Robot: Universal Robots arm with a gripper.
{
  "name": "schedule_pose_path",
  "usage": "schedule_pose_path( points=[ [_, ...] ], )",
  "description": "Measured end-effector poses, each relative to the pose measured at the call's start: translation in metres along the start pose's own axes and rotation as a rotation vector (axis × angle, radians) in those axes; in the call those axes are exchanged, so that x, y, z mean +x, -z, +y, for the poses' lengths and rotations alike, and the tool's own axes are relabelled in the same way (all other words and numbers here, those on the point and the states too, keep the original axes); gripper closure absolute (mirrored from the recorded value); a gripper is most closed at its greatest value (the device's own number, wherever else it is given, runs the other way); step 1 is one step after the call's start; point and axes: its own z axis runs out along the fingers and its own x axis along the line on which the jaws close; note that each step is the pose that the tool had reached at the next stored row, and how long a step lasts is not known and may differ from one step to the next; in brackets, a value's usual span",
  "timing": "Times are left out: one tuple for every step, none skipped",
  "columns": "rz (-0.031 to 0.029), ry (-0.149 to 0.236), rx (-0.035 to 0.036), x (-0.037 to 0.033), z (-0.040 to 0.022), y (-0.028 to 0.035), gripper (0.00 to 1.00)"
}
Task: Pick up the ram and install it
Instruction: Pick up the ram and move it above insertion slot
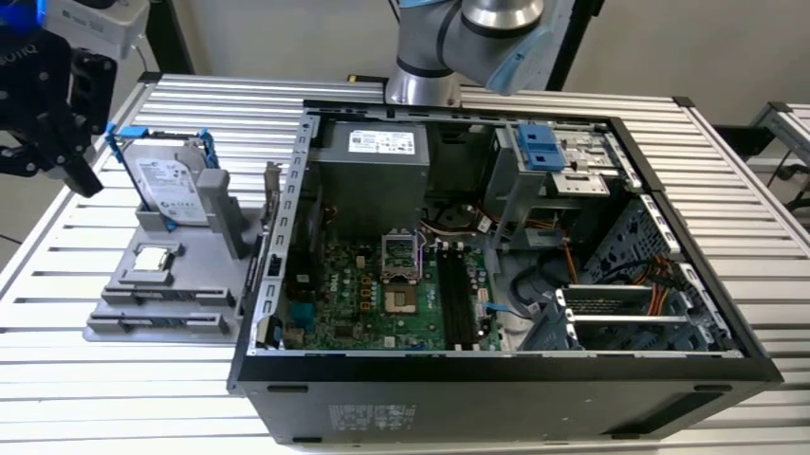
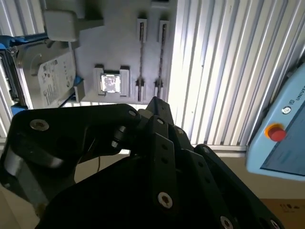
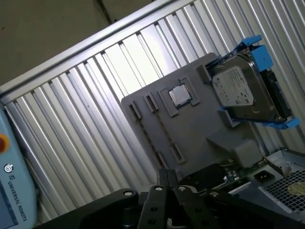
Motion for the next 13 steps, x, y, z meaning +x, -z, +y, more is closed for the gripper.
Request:
schedule_pose_path(
  points=[
    [-0.0011, 0.012, -0.0007, 0.0, 0.0001, -0.0001, 1.0],
    [-0.003, 0.024, -0.002, 0.0, 0.0002, -0.0001, 1.0],
    [-0.0069, 0.035, -0.0041, 0.0001, 0.0001, -0.0002, 1.0],
    [-0.0117, 0.046, -0.007, 0.0, 0.0001, -0.0002, 1.0],
    [-0.0174, 0.058, -0.0104, 0.0, 0.0002, -0.0001, 1.0],
    [-0.0235, 0.068, -0.0137, 0.0, 0.0001, -0.0002, 1.0],
    [-0.0297, 0.078, -0.0169, 0.0, 0.0001, -0.0004, 1.0],
    [-0.0357, 0.09, -0.0205, 0.0, 0.0001, -0.0003, 1.0],
    [-0.0405, 0.103, -0.0233, 0.0, 0.0001, -0.0004, 1.0],
    [-0.0416, 0.117, -0.0245, -0.0001, 0.0002, -0.0004, 1.0],
    [-0.0416, 0.135, -0.0253, -0.0001, 0.0002, -0.0004, 1.0],
    [-0.0415, 0.154, -0.0261, 0.0, 0.0002, -0.0004, 1.0],
    [-0.0413, 0.171, -0.0268, 0.0, 0.0001, -0.0004, 1.0]
  ],
)
